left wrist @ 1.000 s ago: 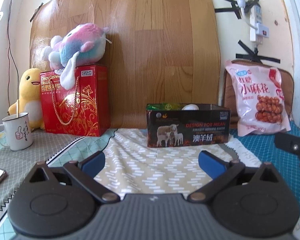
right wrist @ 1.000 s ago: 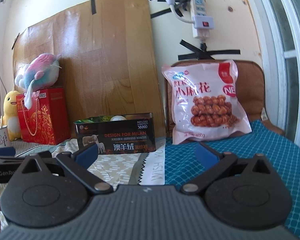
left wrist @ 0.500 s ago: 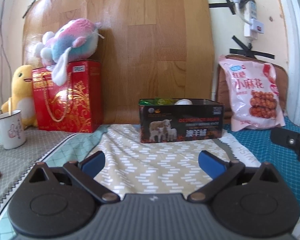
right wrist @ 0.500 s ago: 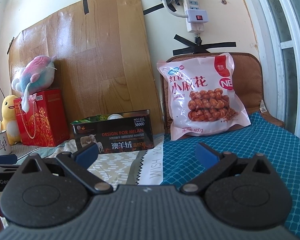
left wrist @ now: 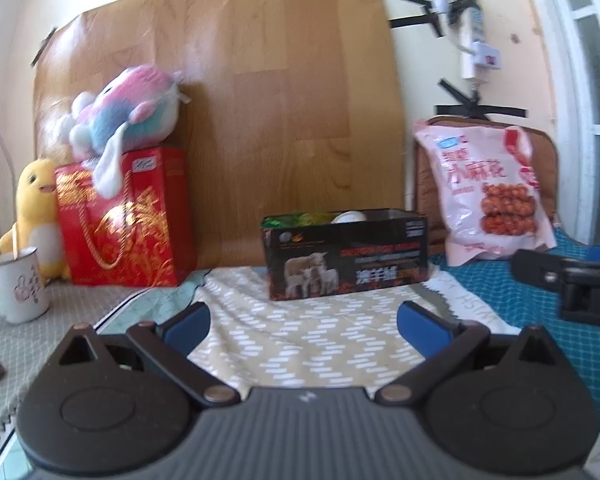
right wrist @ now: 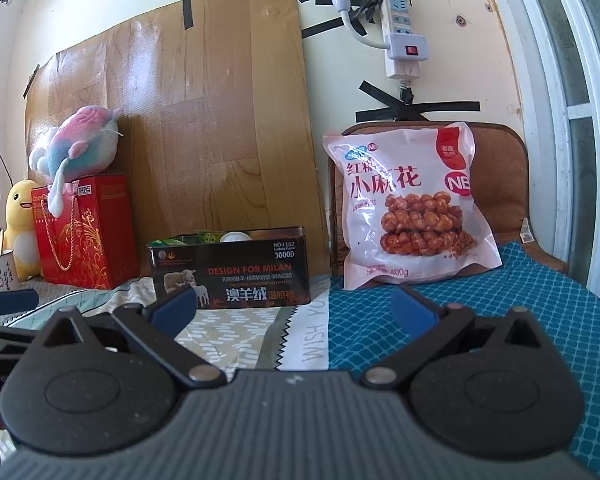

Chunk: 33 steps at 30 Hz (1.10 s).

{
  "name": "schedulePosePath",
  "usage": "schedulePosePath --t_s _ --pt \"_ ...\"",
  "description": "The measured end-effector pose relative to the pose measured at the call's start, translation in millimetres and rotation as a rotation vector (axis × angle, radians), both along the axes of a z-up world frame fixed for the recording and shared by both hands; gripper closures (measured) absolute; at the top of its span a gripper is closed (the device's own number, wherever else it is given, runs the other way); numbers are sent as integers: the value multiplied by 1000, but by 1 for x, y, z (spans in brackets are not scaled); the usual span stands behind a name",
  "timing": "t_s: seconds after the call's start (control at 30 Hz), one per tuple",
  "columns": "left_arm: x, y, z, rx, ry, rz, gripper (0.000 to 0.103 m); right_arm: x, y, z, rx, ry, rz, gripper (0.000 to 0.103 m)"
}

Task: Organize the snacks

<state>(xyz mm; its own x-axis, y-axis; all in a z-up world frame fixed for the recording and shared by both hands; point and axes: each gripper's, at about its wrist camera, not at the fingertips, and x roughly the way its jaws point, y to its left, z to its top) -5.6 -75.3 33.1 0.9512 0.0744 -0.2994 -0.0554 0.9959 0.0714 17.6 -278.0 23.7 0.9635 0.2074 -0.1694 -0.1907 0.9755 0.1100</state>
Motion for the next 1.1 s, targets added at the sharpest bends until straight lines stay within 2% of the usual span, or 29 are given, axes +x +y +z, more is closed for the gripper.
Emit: schedulePosePath --t_s 0.1,0.4,0.67,1.1 --pt "4 7 0 -14 20 48 0 0 -3 0 17 5 -4 0" --pt "9 19 1 -42 54 103 0 0 -5 0 29 7 -5 0" --pt "10 22 0 -60 75 110 0 1 -5 -1 38 16 -7 0" --pt "16 21 -2 -45 106 112 0 2 -7 -1 50 26 -5 0"
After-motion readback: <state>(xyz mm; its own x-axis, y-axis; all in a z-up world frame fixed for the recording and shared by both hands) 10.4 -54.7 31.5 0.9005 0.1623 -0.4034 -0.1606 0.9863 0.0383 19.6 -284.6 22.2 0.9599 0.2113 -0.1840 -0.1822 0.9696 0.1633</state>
